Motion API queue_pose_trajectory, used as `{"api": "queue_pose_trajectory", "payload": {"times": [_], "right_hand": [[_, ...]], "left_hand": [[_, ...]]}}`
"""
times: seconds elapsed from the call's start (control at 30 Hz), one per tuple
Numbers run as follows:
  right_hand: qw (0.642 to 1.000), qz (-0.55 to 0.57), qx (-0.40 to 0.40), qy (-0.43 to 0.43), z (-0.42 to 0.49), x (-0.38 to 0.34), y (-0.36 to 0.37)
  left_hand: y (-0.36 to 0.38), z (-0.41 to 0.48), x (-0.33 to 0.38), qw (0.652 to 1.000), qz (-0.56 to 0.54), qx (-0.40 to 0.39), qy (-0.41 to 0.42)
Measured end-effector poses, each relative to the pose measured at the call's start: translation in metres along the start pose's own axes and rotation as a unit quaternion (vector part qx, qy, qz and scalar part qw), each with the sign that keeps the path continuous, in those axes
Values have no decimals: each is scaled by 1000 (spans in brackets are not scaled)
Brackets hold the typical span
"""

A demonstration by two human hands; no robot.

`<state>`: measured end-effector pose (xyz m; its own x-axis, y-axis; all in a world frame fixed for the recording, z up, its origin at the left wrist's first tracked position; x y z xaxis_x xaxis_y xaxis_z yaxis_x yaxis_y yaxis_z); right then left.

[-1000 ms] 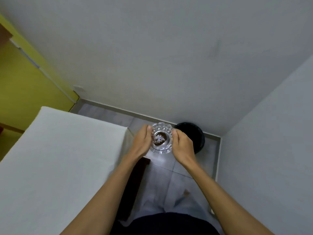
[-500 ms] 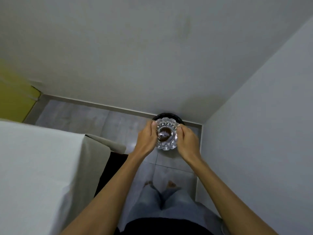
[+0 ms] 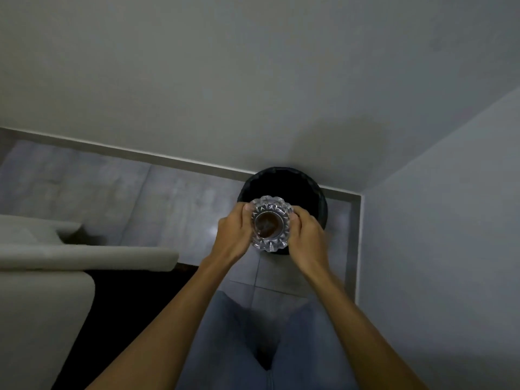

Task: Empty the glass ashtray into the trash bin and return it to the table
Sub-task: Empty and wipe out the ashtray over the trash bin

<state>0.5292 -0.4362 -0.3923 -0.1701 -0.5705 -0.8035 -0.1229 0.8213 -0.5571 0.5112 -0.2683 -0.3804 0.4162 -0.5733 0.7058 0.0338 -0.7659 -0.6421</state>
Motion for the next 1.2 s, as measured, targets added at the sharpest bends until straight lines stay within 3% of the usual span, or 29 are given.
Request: {"api": "queue_pose_trajectory", "payload": {"times": [0.17,0.37,0.5,0.63,0.83,0.93,1.0,1.07,1.2], "right_hand": [[1000,15,-4,-7,28,77,55],[988,-21,-22,-153,48,135,89],[960,-74,41,-265,51,147,92],[946,-94,70,-302,56,153,91],[920,-101,53,-374,56,138,92],[936,-69,41,-343,60,135,97],[960,-14,35,-276,66,135,102],[983,93,1,-156,74,143,110],[972,231,-22,30,85,167,131]], "left_hand": [[68,45,-67,1000,-8,12,-9],[111,93,-113,997,-43,61,2],[127,115,-129,994,-80,65,-19],[139,121,-126,993,-109,37,-37],[126,119,-130,988,-119,74,-60],[114,119,-137,986,-64,155,-3],[115,120,-146,980,-26,196,10],[127,121,-151,984,6,180,-8],[154,115,-160,987,-70,141,-25]]}}
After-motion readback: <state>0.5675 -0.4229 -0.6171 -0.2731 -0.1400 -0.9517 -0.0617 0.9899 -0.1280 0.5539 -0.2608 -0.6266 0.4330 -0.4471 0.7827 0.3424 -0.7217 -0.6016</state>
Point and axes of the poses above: each hand's wrist, its own z-axis towards the middle knuckle, its own y-axis out of the palm, x = y × z, the point moved 5 cm from there along z, towards the middle knuckle, and after that the axes turned 3 degrees about z, right-handed, at the moved point
